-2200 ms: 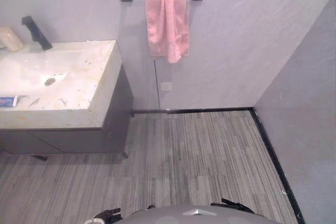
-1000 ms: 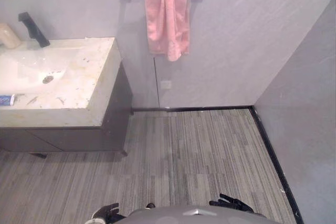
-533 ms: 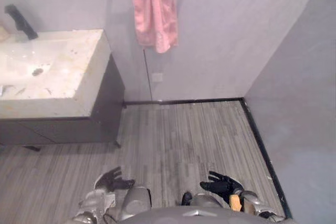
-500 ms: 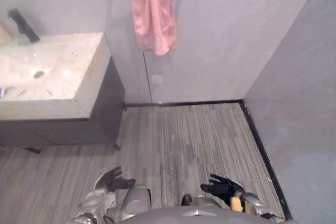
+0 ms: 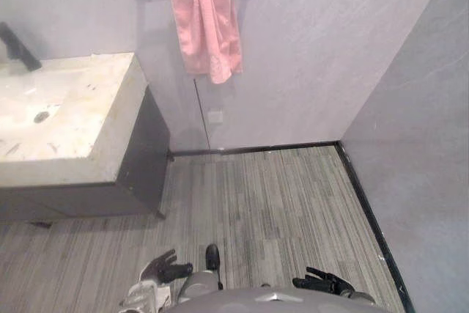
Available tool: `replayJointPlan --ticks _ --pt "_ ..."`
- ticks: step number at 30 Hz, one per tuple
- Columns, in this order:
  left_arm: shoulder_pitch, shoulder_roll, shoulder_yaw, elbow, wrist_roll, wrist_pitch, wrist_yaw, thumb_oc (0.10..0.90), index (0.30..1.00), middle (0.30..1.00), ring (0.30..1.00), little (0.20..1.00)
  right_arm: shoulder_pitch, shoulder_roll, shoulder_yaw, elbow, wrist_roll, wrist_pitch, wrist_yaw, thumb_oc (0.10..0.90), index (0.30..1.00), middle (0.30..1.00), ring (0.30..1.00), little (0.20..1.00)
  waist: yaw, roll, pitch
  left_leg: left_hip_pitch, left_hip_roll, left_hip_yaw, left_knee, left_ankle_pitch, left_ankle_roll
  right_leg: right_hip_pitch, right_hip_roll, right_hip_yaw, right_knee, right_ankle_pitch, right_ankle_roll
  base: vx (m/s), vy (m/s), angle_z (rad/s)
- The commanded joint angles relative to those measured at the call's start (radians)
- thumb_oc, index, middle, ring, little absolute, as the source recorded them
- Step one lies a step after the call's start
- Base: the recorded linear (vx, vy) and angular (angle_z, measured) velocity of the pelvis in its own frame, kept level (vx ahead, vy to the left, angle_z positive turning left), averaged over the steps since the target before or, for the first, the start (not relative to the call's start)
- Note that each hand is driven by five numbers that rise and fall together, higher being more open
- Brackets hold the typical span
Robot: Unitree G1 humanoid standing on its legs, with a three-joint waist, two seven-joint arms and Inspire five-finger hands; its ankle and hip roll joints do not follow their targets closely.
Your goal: Organize the bathroom.
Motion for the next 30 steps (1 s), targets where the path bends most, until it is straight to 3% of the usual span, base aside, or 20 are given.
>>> replayJointPlan --ticks 1,2,3,5,7,9,11,12,13,14,22,26,29,30 --pt "0.052 0.052 -0.032 -0.006 0.028 0.018 -0.002 0.800 0.900 0.900 0.900 0.900 0.018 0.025 0.034 -0.018 -0.055 -0.024 0.009 0.800 0.900 0.900 0.900 0.900 0.020 -0.027 -0.002 -0.041 -0.080 -0.049 0.013 -0.065 0.079 -0.043 -0.112 0.025 0.330 -0.034 0.113 0.19 0.226 -0.02" --pt "0.035 0.058 -0.044 -0.008 0.046 0.017 0.003 0.800 0.900 0.900 0.900 0.900 0.018 0.029 0.029 -0.024 -0.030 -0.019 0.001 0.800 0.900 0.900 0.900 0.900 0.019 -0.029 0.000 -0.033 -0.102 -0.066 0.021 -0.075 0.102 -0.099 -0.140 0.028 0.496 0.039 0.129 0.21 0.247 0.05" --pt "0.033 0.059 -0.045 -0.009 0.048 0.016 0.003 0.800 0.900 0.900 0.900 0.900 0.018 0.030 0.028 -0.025 -0.030 -0.018 0.000 0.800 0.900 0.900 0.900 0.900 0.019 -0.031 0.000 -0.032 -0.106 -0.067 0.023 -0.077 0.105 -0.108 -0.147 0.031 0.522 0.051 0.131 0.19 0.207 0.25" --pt "0.016 0.070 -0.057 -0.016 0.067 0.008 0.003 0.800 0.900 0.900 0.900 0.900 0.020 0.025 0.031 -0.034 -0.018 -0.018 -0.001 0.800 0.900 0.900 0.900 0.900 0.009 -0.026 0.006 -0.009 -0.119 -0.087 0.028 -0.096 0.120 -0.194 -0.153 0.064 0.700 0.119 0.135 0.15 0.145 0.47" --pt "-0.009 0.075 -0.083 -0.024 0.074 0.009 0.011 0.800 0.900 0.900 0.900 0.900 0.011 0.016 0.038 -0.034 0.004 -0.017 0.001 0.800 0.900 0.900 0.900 0.900 0.001 -0.019 0.012 0.017 -0.120 -0.107 0.021 -0.099 0.122 -0.255 -0.157 0.060 0.719 0.115 0.122 0.19 0.077 0.86" --pt "-0.031 0.082 -0.095 -0.034 0.048 -0.001 0.019 0.800 0.900 0.900 0.900 0.900 -0.009 0.012 0.053 -0.043 -0.002 -0.017 0.003 0.800 0.900 0.900 0.900 0.900 -0.001 -0.014 0.017 0.043 -0.100 -0.102 0.006 -0.090 0.099 -0.254 -0.164 0.035 0.506 0.076 0.110 0.20 -0.037 0.86" --pt "-0.038 0.088 -0.097 -0.039 0.047 -0.013 0.021 0.800 0.900 0.900 0.900 0.900 -0.014 0.011 0.061 -0.052 -0.001 -0.017 0.003 0.800 0.900 0.900 0.900 0.900 -0.001 -0.018 0.016 0.049 -0.091 -0.098 0.003 -0.091 0.089 -0.248 -0.155 0.031 0.389 0.064 0.111 0.11 -0.162 0.24" --pt "-0.042 0.098 -0.107 -0.046 0.039 -0.034 0.028 0.800 0.900 0.900 0.900 0.900 -0.018 0.010 0.074 -0.062 0.014 -0.028 0.006 0.800 0.900 0.900 0.900 0.900 -0.007 -0.042 0.018 0.062 -0.094 -0.086 0.003 -0.113 0.078 -0.264 -0.143 0.026 0.144 0.128 0.139 0.12 -0.216 0.10" --pt "-0.042 0.099 -0.107 -0.046 0.039 -0.036 0.030 0.800 0.900 0.900 0.900 0.900 -0.019 0.010 0.076 -0.062 0.017 -0.030 0.007 0.800 0.900 0.900 0.900 0.900 -0.008 -0.044 0.020 0.065 -0.093 -0.084 0.003 -0.117 0.078 -0.265 -0.141 0.025 0.130 0.138 0.142 0.14 -0.289 -0.04" --pt "-0.027 0.111 -0.103 -0.060 0.058 -0.057 0.046 0.800 0.900 0.900 0.900 0.900 -0.025 0.011 0.084 -0.082 0.024 -0.022 0.020 0.800 0.900 0.900 0.900 0.900 -0.008 -0.061 0.025 0.086 -0.091 -0.072 0.003 -0.148 0.082 -0.310 -0.139 0.013 0.139 0.185 0.152 0.08 -0.170 -0.16" --pt "-0.025 0.102 -0.096 -0.052 0.082 -0.073 0.046 0.800 0.900 0.900 0.900 0.900 -0.018 0.005 0.084 -0.090 0.038 -0.010 0.034 0.800 0.900 0.900 0.900 0.900 -0.021 -0.078 -0.017 0.114 -0.061 -0.080 0.003 -0.147 0.059 -0.197 -0.103 0.025 0.032 0.137 0.129 0.15 -0.136 0.10" --pt "-0.028 0.102 -0.088 -0.071 0.049 -0.111 0.021 0.800 0.900 0.900 0.900 0.900 0.002 0.003 0.083 -0.120 0.035 -0.098 -0.001 0.800 0.900 0.900 0.900 0.900 -0.044 -0.075 -0.040 0.138 -0.029 -0.039 0.011 -0.152 0.038 -0.155 -0.097 0.023 0.018 0.111 0.115 0.14 -0.123 -0.10" --pt "-0.035 0.103 -0.103 -0.147 0.020 -0.122 0.021 0.800 0.900 0.900 0.900 0.900 0.010 -0.019 0.092 -0.222 0.037 -0.143 -0.049 0.800 0.900 0.900 0.900 0.900 -0.061 -0.081 -0.028 0.105 -0.005 -0.014 0.127 -0.176 0.024 -0.157 -0.104 0.030 0.036 0.102 0.101 0.03 -0.110 0.01" --pt "-0.035 0.107 -0.097 -0.192 0.002 -0.123 0.024 0.800 0.900 0.900 0.900 0.900 0.016 -0.035 0.091 -0.298 0.030 -0.148 -0.074 0.800 0.900 0.900 0.900 0.900 -0.068 -0.086 -0.018 0.079 0.008 -0.003 0.215 -0.177 0.017 -0.157 -0.106 0.035 0.040 0.100 0.090 0.01 -0.110 -0.01"
